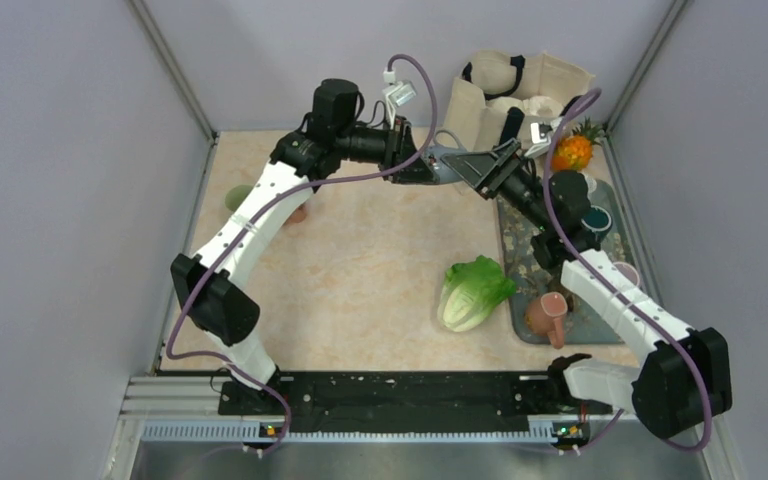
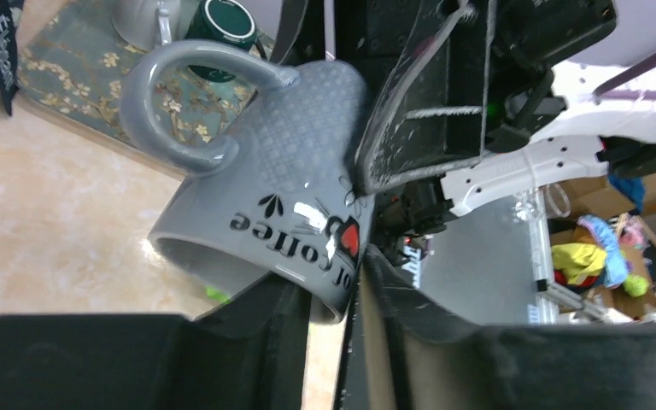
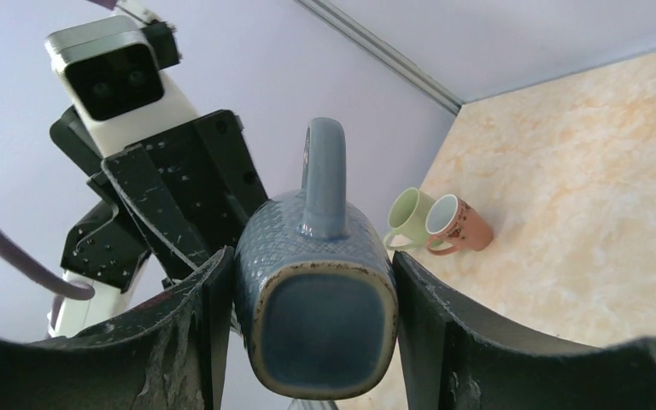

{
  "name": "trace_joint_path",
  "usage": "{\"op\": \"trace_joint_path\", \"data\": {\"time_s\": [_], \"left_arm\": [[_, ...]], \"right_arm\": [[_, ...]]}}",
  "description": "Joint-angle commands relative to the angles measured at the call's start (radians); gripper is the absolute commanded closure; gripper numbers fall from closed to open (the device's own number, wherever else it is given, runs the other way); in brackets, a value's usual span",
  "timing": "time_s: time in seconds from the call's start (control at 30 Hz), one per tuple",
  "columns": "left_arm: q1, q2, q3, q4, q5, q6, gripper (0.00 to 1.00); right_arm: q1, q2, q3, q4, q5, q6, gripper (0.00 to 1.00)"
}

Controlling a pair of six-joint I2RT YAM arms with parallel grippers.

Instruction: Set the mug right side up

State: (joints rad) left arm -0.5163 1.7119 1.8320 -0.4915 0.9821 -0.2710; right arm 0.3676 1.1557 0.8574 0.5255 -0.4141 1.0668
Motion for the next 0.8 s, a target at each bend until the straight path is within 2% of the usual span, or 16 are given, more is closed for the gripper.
{"op": "trace_joint_path", "data": {"time_s": [0.0, 0.07, 0.1, 0.2, 0.27, 0.37, 0.5, 0.67, 0.77], "left_arm": [[-0.007, 0.002, 0.051, 0.080, 0.041, -0.044, 0.76], [-0.006, 0.005, 0.064, 0.065, 0.040, -0.027, 0.96], [-0.007, 0.004, 0.066, 0.048, 0.031, -0.011, 1.00], [-0.003, -0.016, 0.048, -0.005, -0.010, 0.056, 1.00], [0.007, -0.040, 0.020, -0.032, -0.085, 0.095, 1.00], [0.035, -0.073, -0.017, -0.079, -0.214, 0.152, 1.00], [0.082, -0.109, -0.088, -0.086, -0.304, 0.210, 1.00], [0.124, -0.119, -0.162, -0.065, -0.299, 0.226, 1.00], [0.146, -0.114, -0.145, -0.160, -0.383, 0.317, 1.00]], "right_arm": [[0.048, 0.038, 0.000, 0.213, -0.002, 0.091, 1.00], [0.064, 0.068, 0.000, 0.244, -0.009, 0.111, 1.00], [0.066, 0.079, -0.001, 0.258, -0.015, 0.124, 1.00], [0.067, 0.101, -0.009, 0.257, -0.015, 0.134, 1.00], [0.067, 0.107, -0.013, 0.219, -0.008, 0.117, 0.98], [0.067, 0.103, -0.023, 0.124, 0.019, 0.051, 0.46], [0.067, 0.117, -0.037, 0.044, 0.016, -0.010, 0.04], [0.067, 0.146, -0.046, 0.012, 0.028, -0.025, 0.01], [0.067, 0.133, -0.036, -0.062, 0.063, -0.083, 0.01]]}}
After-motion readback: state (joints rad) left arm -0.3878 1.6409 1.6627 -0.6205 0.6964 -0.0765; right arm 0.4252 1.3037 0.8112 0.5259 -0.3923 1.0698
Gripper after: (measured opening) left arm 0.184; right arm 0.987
